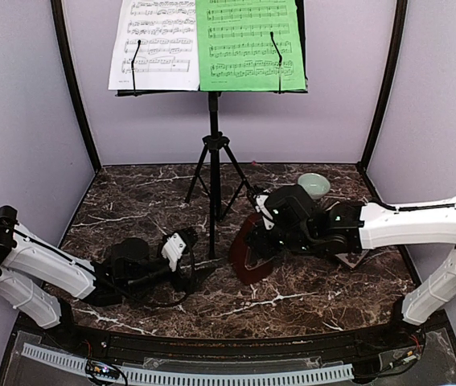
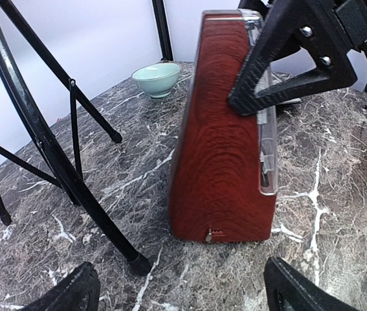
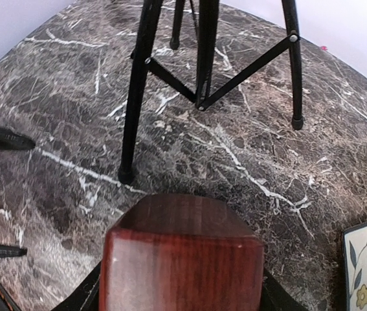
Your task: Set up the instrument practice props
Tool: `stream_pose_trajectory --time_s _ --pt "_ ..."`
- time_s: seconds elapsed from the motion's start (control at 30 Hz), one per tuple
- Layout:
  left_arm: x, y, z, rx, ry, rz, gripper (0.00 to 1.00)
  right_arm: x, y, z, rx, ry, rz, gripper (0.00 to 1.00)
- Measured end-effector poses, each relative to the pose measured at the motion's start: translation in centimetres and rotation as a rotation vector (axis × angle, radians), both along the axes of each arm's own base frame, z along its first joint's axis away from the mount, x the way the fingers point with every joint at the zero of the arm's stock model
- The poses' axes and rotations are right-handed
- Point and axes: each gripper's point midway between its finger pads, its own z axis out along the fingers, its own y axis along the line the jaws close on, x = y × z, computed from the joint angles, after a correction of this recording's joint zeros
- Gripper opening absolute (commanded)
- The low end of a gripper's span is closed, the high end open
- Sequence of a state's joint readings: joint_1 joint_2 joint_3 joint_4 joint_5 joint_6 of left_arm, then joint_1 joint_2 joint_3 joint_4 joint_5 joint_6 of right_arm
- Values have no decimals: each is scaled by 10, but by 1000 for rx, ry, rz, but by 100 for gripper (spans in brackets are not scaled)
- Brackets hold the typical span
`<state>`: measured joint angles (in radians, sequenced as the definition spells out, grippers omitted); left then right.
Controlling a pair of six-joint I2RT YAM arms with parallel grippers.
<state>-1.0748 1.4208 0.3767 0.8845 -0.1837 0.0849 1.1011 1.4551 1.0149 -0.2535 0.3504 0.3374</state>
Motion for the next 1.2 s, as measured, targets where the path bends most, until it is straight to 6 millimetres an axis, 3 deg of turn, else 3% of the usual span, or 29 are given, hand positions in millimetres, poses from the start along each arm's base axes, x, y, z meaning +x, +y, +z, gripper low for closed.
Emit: stream_pose_trajectory --time_s 0.37,0.47,0.5,0.77,0.83,0.97,1.03,1.2 --pt "1 2 -4 18 7 8 91 10 4 -8 30 52 -144 78" --pt "1 2 -4 18 7 8 91 11 9 1 69 52 -159 97" --pt "1 2 -4 18 7 8 91 13 13 6 87 45 -157 99" --pt "1 3 -7 25 13 16 91 13 18 39 188 27 -108 100" --pt "3 5 -7 22 19 24 90 15 6 56 259 21 -96 97" --pt "7 8 -3 -2 37 46 89 37 -51 72 363 -6 -164 85" --pt "12 12 1 -25 46 64 89 47 -71 59 363 5 -198 78" --pt "20 18 3 -65 82 93 88 50 -90 -14 271 125 -219 59"
